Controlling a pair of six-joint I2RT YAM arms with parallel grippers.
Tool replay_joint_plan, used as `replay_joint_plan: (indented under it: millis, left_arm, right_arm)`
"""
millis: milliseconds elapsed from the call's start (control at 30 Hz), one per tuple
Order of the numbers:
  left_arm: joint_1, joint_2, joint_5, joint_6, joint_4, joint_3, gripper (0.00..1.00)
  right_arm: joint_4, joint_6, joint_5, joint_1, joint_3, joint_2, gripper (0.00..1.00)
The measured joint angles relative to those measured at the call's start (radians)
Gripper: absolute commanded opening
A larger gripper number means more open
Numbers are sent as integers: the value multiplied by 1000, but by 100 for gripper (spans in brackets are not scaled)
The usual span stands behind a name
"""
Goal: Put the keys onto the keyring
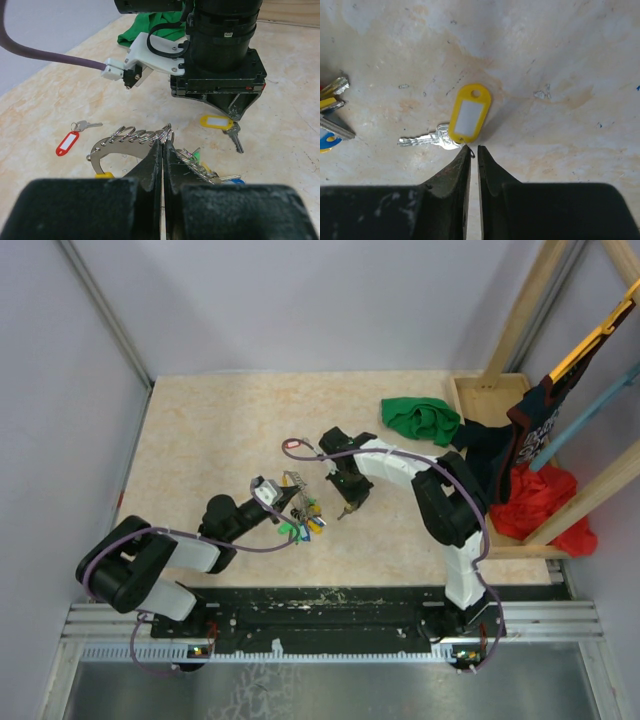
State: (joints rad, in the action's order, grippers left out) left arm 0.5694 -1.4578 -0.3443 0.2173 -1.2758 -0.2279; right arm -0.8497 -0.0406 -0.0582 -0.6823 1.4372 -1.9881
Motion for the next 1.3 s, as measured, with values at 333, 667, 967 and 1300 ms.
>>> replay_joint_plan:
  millis: [333,667,967,1300]
  left_arm:
    - [0,0,-1,0,2,0,0]
    - [0,0,-3,0,2,0,0]
    - [0,0,-5,0,2,0,0]
    - [0,0,-5,0,2,0,0]
  right_arm:
    - [149,-2,13,0,-182,169,24]
    - [630,-60,47,0,-636,592,32]
    - [1100,-75,56,0,-982,615,32]
    - [1389,-72,55,0,-1025,539,29]
